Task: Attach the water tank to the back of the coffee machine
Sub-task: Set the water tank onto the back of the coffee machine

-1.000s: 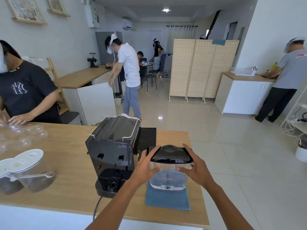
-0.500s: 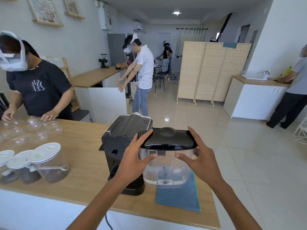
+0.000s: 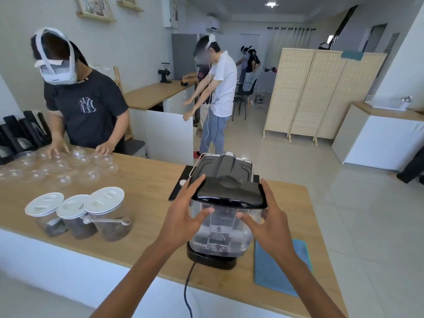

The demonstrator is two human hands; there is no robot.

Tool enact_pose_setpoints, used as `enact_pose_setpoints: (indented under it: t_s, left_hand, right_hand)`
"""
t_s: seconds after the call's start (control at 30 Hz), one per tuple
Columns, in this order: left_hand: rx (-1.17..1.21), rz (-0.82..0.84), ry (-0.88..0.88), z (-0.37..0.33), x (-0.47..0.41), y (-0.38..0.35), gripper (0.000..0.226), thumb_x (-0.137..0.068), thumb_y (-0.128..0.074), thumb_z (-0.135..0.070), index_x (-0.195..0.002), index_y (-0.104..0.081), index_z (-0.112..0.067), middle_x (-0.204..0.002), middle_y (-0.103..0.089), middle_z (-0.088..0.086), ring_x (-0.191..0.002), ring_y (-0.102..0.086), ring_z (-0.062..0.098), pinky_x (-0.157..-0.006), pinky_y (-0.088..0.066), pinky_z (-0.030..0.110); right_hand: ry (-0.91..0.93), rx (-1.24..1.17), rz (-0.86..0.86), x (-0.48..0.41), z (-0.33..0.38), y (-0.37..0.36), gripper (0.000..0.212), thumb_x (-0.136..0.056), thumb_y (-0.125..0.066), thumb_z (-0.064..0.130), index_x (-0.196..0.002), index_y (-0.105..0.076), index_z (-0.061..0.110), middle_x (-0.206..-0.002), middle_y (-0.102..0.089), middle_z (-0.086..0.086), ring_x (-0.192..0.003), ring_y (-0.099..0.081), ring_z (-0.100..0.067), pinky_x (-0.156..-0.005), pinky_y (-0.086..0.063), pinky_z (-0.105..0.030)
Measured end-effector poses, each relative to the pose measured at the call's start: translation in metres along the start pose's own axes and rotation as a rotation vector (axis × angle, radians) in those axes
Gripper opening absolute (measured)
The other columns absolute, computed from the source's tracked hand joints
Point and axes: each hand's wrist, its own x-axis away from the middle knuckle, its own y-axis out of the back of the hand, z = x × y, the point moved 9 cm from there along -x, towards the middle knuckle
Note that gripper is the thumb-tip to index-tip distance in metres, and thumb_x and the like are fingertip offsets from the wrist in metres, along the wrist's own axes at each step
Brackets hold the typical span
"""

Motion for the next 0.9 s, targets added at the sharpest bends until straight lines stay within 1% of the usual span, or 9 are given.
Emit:
enact_pose_setpoints:
  t_s: [0.13, 0.23, 0.33, 0.43, 0.53, 0.63, 0.7, 0.8, 0.9]
  left_hand:
    - [0.017, 0.003, -0.022, 0.015, -0.014, 0.013, 0.075, -0.090, -0.075, -0.034, -0.152, -0.034, -0.043, -0.158, -0.039, -0.012, -0.152, -0.028, 0.023, -0.114, -0.039, 0.055]
    - [0.024, 0.018, -0.023, 0.025, -0.023, 0.017, 0.075, -0.090, -0.074, -0.035, -0.151, -0.032, -0.045, -0.158, -0.037, -0.009, -0.152, -0.027, 0.025, -0.114, -0.039, 0.057]
    - [0.069, 0.048, -0.013, 0.035, -0.027, 0.017, 0.076, -0.089, -0.076, -0.033, -0.151, -0.033, -0.045, -0.160, -0.035, -0.010, -0.154, -0.021, 0.020, -0.117, -0.036, 0.054]
    - [0.086, 0.068, -0.011, 0.042, -0.031, 0.015, 0.076, -0.089, -0.077, -0.032, -0.152, -0.035, -0.042, -0.162, -0.032, -0.013, -0.156, -0.014, 0.014, -0.120, -0.033, 0.053]
    - [0.096, 0.093, -0.022, 0.045, -0.036, 0.010, 0.076, -0.089, -0.077, -0.032, -0.151, -0.034, -0.044, -0.162, -0.031, -0.015, -0.156, -0.010, 0.010, -0.121, -0.031, 0.052]
    - [0.106, 0.111, -0.021, 0.053, -0.037, 0.007, 0.076, -0.089, -0.076, -0.032, -0.149, -0.033, -0.050, -0.163, -0.030, -0.015, -0.155, -0.005, 0.006, -0.122, -0.028, 0.052]
    - [0.116, 0.120, -0.028, 0.059, -0.035, 0.004, 0.075, -0.090, -0.075, -0.034, -0.149, -0.032, -0.051, -0.163, -0.029, -0.015, -0.155, -0.004, 0.004, -0.122, -0.028, 0.053]
    - [0.109, 0.136, -0.032, 0.066, -0.034, 0.000, 0.076, -0.091, -0.073, -0.039, -0.150, -0.028, -0.054, -0.165, -0.026, -0.013, -0.155, -0.002, 0.003, -0.123, -0.026, 0.049]
    - [0.091, 0.161, -0.031, 0.073, -0.030, -0.007, 0.077, -0.091, -0.072, -0.039, -0.154, -0.027, -0.047, -0.167, -0.021, -0.012, -0.154, 0.001, -0.002, -0.122, -0.024, 0.041]
  right_hand:
    - [-0.011, 0.026, -0.039, -0.010, 0.009, -0.020, 0.104, -0.070, -0.074, 0.067, -0.156, -0.018, 0.050, -0.147, -0.056, 0.014, -0.129, -0.058, -0.012, -0.104, -0.051, -0.046]
    - [-0.014, 0.064, -0.058, -0.015, 0.011, -0.029, 0.104, -0.068, -0.069, 0.075, -0.155, -0.018, 0.049, -0.148, -0.055, 0.011, -0.130, -0.059, -0.017, -0.103, -0.052, -0.047]
    - [-0.013, 0.134, -0.088, -0.014, 0.011, -0.035, 0.102, -0.070, -0.068, 0.072, -0.156, -0.018, 0.047, -0.147, -0.056, 0.010, -0.124, -0.060, -0.022, -0.100, -0.053, -0.046]
    - [-0.020, 0.182, -0.125, -0.012, 0.008, -0.038, 0.099, -0.074, -0.072, 0.063, -0.156, -0.020, 0.043, -0.149, -0.053, 0.012, -0.121, -0.060, -0.023, -0.099, -0.052, -0.040]
    - [-0.040, 0.189, -0.155, -0.010, 0.001, -0.040, 0.099, -0.076, -0.076, 0.055, -0.157, -0.021, 0.040, -0.151, -0.051, 0.014, -0.126, -0.058, -0.020, -0.101, -0.051, -0.039]
    - [-0.046, 0.181, -0.162, -0.009, -0.003, -0.042, 0.099, -0.075, -0.071, 0.062, -0.157, -0.020, 0.040, -0.154, -0.047, 0.015, -0.132, -0.055, -0.015, -0.103, -0.051, -0.041]
    - [-0.050, 0.174, -0.164, -0.007, -0.004, -0.045, 0.098, -0.076, -0.070, 0.062, -0.157, -0.020, 0.040, -0.157, -0.043, 0.016, -0.137, -0.050, -0.011, -0.107, -0.048, -0.037]
    - [-0.065, 0.175, -0.171, -0.005, -0.010, -0.049, 0.096, -0.079, -0.075, 0.052, -0.157, -0.020, 0.039, -0.160, -0.037, 0.017, -0.142, -0.041, -0.003, -0.108, -0.039, -0.025]
    - [-0.086, 0.165, -0.168, 0.001, -0.024, -0.055, 0.096, -0.082, -0.078, 0.045, -0.158, -0.020, 0.037, -0.163, -0.032, 0.016, -0.147, -0.035, -0.004, -0.111, -0.038, -0.027]
